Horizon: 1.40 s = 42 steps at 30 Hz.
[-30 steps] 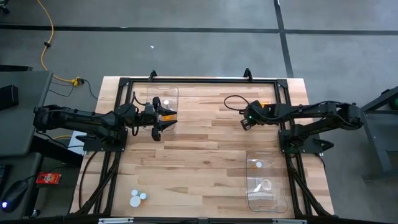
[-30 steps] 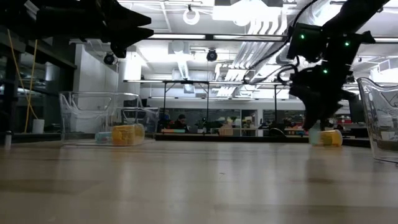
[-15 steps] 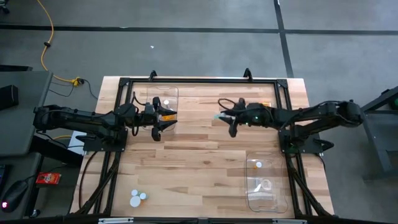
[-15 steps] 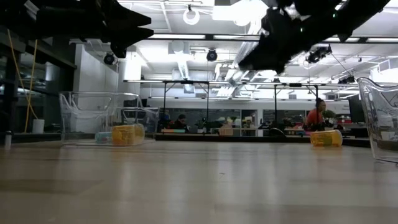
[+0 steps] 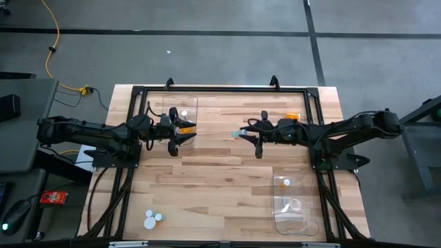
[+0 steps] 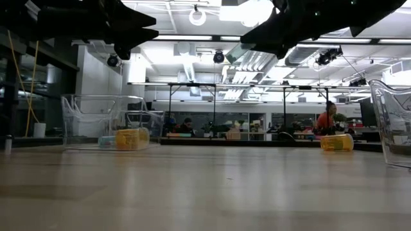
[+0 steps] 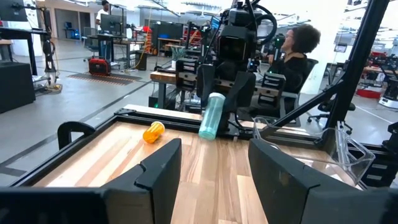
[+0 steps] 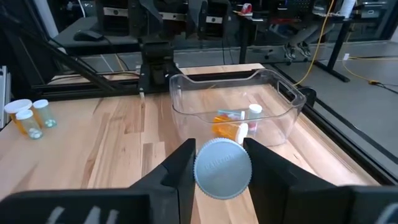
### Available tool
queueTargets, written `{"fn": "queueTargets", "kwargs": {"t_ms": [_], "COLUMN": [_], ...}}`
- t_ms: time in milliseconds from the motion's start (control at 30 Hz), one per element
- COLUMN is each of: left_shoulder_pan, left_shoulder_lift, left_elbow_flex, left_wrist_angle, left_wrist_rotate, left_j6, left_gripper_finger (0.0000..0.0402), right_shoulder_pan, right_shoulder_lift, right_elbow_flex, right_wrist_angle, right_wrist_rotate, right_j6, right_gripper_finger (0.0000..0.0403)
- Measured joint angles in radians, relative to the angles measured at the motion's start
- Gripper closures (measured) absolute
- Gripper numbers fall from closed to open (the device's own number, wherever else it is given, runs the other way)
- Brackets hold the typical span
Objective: Pick and place medicine bottles into bin by pill shape (circle, oval)
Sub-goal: Put the blue tablet bottle into the right transparent bin
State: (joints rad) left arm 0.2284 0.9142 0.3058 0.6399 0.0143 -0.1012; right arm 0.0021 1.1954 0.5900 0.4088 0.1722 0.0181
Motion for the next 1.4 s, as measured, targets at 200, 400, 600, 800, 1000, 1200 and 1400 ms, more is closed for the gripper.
{"fn": "queueTargets", "kwargs": {"t_ms": [200, 400, 600, 800, 1000, 1200, 1400], "left_shoulder_pan": [0.000, 0.000, 0.000, 0.000, 0.000, 0.000, 0.000], "left_shoulder_lift": [0.000, 0.000, 0.000, 0.000, 0.000, 0.000, 0.000], "left_elbow_flex": [0.000, 0.000, 0.000, 0.000, 0.000, 0.000, 0.000], "left_wrist_angle": [0.000, -0.001, -0.015, -0.015, -0.015, -0.015, -0.015], "left_wrist_rotate": [0.000, 0.000, 0.000, 0.000, 0.000, 0.000, 0.000], "left_j6": [0.000, 0.000, 0.000, -0.013, -0.027, -0.026, -0.026], "left_gripper_finger": [0.0227, 0.0227, 0.0227, 0.0227, 0.0227, 0.0227, 0.0227], "right_shoulder_pan": [0.000, 0.084, 0.324, 0.618, 0.847, 0.930, 0.902], "right_shoulder_lift": [0.000, -0.009, -0.006, 0.020, 0.077, 0.189, 0.299], "right_elbow_flex": [0.000, 0.077, 0.265, 0.417, 0.461, 0.441, 0.435], "right_wrist_angle": [0.001, -0.072, -0.556, -0.998, -1.314, -1.432, -1.416], "right_wrist_rotate": [0.000, -0.080, -0.039, 0.144, 0.214, 0.216, 0.217], "right_j6": [0.000, 0.037, 0.186, 0.581, 1.131, 1.355, 1.311], "right_gripper_finger": [0.0297, 0.0297, 0.0297, 0.0297, 0.0297, 0.0297, 0.0290]}}
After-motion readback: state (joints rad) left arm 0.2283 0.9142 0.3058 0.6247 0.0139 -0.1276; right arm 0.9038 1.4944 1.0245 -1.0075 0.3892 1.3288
